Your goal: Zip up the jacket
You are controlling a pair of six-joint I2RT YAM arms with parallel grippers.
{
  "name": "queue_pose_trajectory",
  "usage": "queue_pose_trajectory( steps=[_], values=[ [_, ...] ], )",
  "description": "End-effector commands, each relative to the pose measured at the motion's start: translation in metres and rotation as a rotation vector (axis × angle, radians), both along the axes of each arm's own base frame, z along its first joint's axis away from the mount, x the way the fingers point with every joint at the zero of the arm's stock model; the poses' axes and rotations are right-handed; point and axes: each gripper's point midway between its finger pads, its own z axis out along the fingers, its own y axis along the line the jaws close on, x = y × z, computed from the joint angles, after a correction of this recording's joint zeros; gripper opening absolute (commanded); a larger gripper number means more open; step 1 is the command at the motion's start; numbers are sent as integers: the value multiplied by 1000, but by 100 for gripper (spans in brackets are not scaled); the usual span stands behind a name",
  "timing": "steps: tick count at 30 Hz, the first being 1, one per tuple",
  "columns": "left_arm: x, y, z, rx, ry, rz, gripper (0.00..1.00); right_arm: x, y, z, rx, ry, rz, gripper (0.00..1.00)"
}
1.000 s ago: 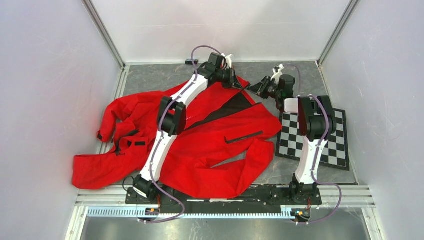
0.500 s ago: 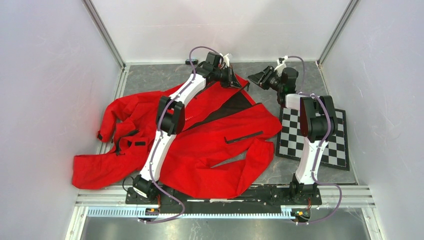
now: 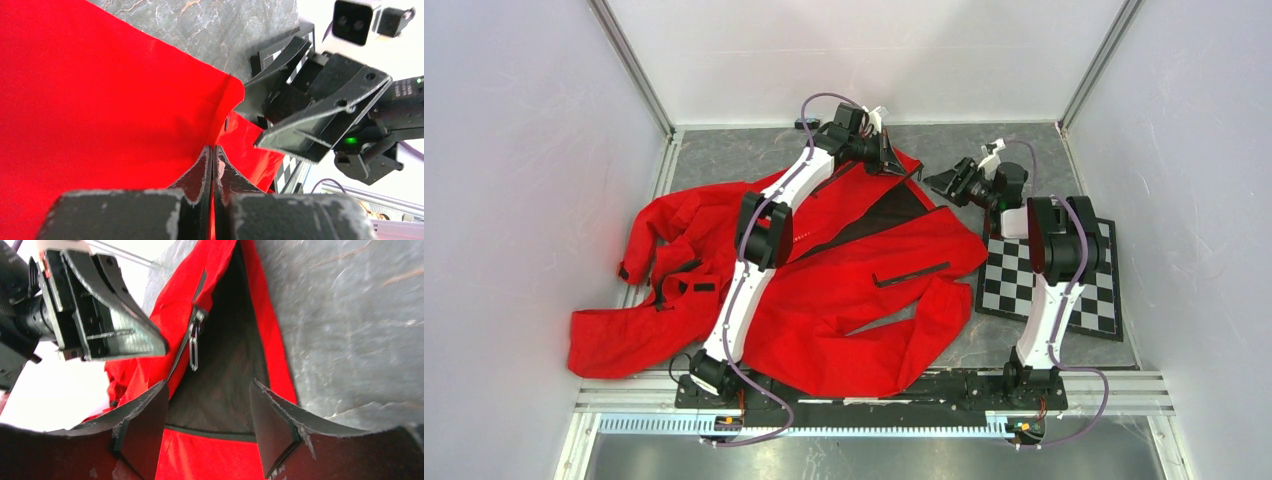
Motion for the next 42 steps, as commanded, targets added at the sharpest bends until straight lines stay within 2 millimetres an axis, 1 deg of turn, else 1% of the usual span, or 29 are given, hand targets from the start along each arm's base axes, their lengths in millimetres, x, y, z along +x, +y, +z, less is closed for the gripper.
queue_pose_trajectory(
  steps=[1,4,7,11,17,20,23,24,27,30,35,37,39,42],
  values=[
    [-1,-7,33,-72,-26,-19,2,-12,21,50,122,-146,63,67],
    [-1,-8,33,-78,-20,-15,2,-17,29,57,220,-136,61,67],
    [-1,-8,34,-79,-19,-12,2,-14,33,59,273,-120,55,66],
    [-1,-8,35,-83,-17,-11,2,-4,36,47,257,-60,30,65],
    [-1,-7,40,-86,-28,-12,2,-9,30,22,185,4,-13,67],
    [-1,-7,40,-87,-24,-12,2,-7,31,23,222,7,-7,67],
    [-2,-6,38,-84,-18,-11,2,2,31,23,218,5,-14,66],
    [-2,-6,38,-84,-17,-12,2,4,32,24,222,7,-11,65],
    [-3,-6,37,-83,-17,-13,2,8,35,37,283,-9,-1,58],
    [-3,-6,37,-84,-18,-14,2,8,38,40,316,-9,8,52],
    [-4,-5,35,-78,-18,-17,2,3,38,46,365,9,6,37],
    [-5,-5,34,-78,-14,-18,2,2,38,50,383,7,6,28],
    [-5,-6,33,-79,-8,-18,2,5,38,55,410,5,0,20],
    [-6,-7,34,-91,-4,-23,2,13,36,53,429,18,-20,14]
  ],
)
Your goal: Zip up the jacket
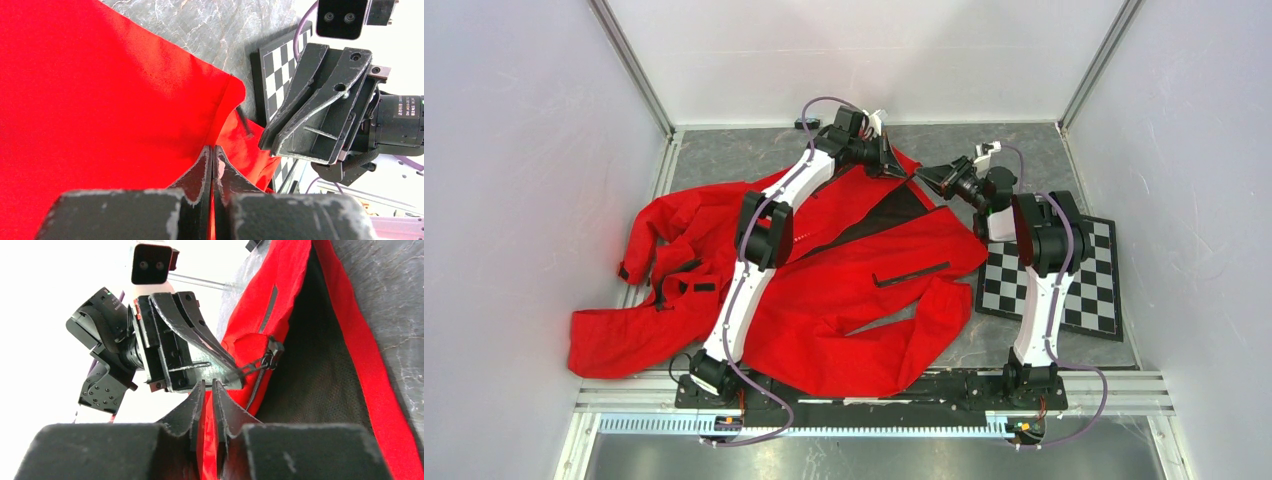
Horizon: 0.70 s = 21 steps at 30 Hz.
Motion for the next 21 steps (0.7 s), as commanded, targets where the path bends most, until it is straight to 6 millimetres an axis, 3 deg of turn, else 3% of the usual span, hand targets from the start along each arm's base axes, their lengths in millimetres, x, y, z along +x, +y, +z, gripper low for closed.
queue_pose_trajectory(
  steps=[1,6,10,11,15,19,21],
  values=[
    [-3,-6,41,-79,-30,-18,2,15,0,19,55,-55,-31,12],
    [-6,-6,41,-79,-26,-22,2,44,-1,16,47,-49,-56,12],
    [-5,-5,40,-80,-15,-15,2,75,-5,12,-92,-72,-56,13],
    [-5,-4,40,-80,-16,-14,2,73,-9,14,-115,-87,-57,17],
    [-1,-1,39,-84,-11,-3,2,41,-25,17,-255,-151,-42,49],
    [-1,-5,43,-127,3,-13,2,11,-23,7,-264,-186,24,54],
    [-2,-8,45,-142,9,-17,2,8,-23,-1,-288,-189,37,56]
  ],
)
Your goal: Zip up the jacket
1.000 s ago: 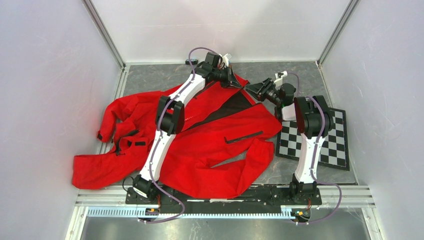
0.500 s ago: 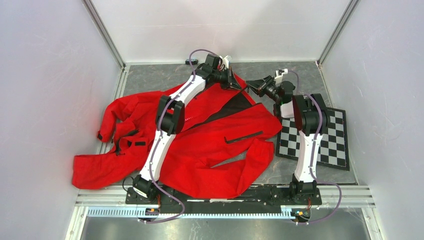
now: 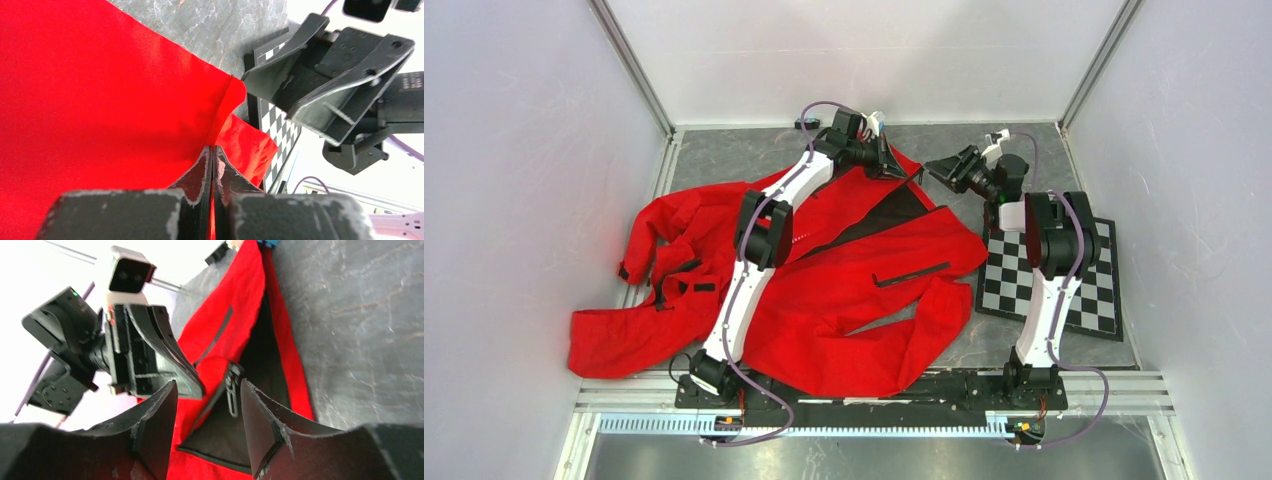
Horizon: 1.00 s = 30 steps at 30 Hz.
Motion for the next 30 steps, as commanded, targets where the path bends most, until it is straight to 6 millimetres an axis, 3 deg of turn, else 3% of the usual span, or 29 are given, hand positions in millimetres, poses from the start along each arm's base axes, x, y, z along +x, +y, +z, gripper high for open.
queue_pose_trajectory(
  steps=[1,13,30],
  values=[
    [-1,-7,48,-109,-30,-19,2,-17,4,0,-80,-103,80,57],
    [1,-6,55,-111,-31,-6,2,-14,16,-9,29,-66,113,53],
    [2,-6,55,-98,-40,7,2,-15,23,-15,115,56,102,24]
  ],
)
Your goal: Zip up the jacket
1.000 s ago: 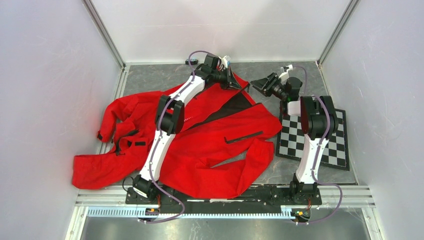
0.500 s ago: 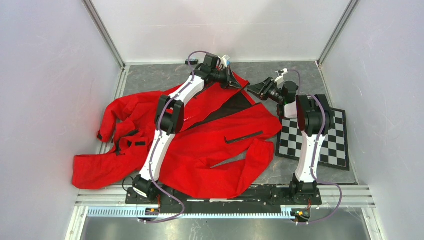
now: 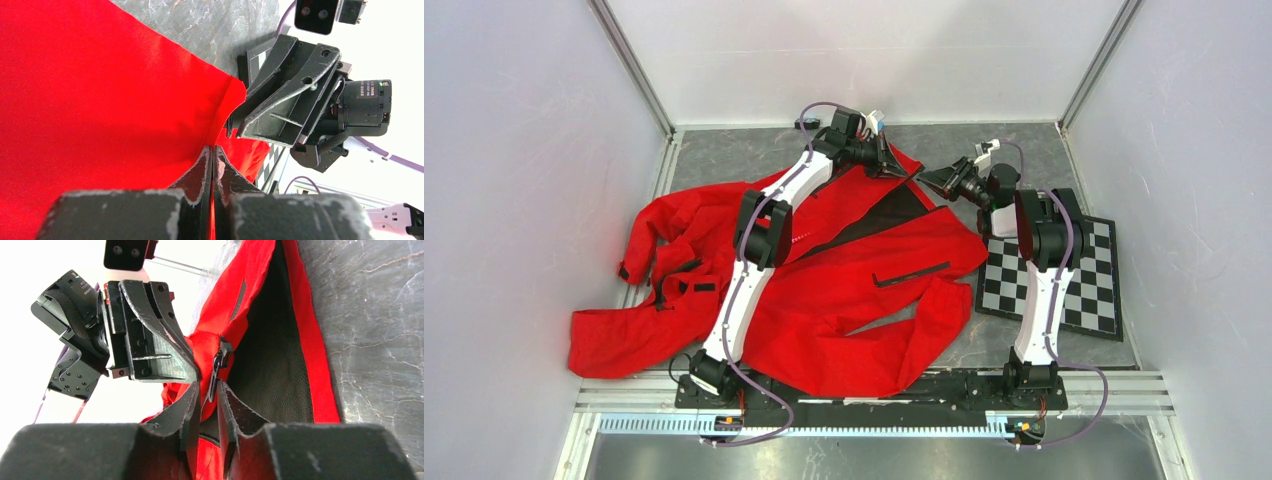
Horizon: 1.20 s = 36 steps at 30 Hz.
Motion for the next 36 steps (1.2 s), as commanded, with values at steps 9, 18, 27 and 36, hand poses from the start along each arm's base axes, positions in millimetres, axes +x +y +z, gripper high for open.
queue_pose_trajectory(
  steps=[9,18,27,36],
  values=[
    [-6,-5,40,-22,-104,-3,2,4,3,35,150,74,-50,0],
    [-4,-5,36,-12,-111,40,2,11,-4,65,379,246,-113,0],
    [-5,-18,28,-59,-65,47,2,26,-9,64,457,317,-201,7],
    [-14,-25,23,-76,-49,15,2,52,-14,60,425,297,-263,29]
  ],
)
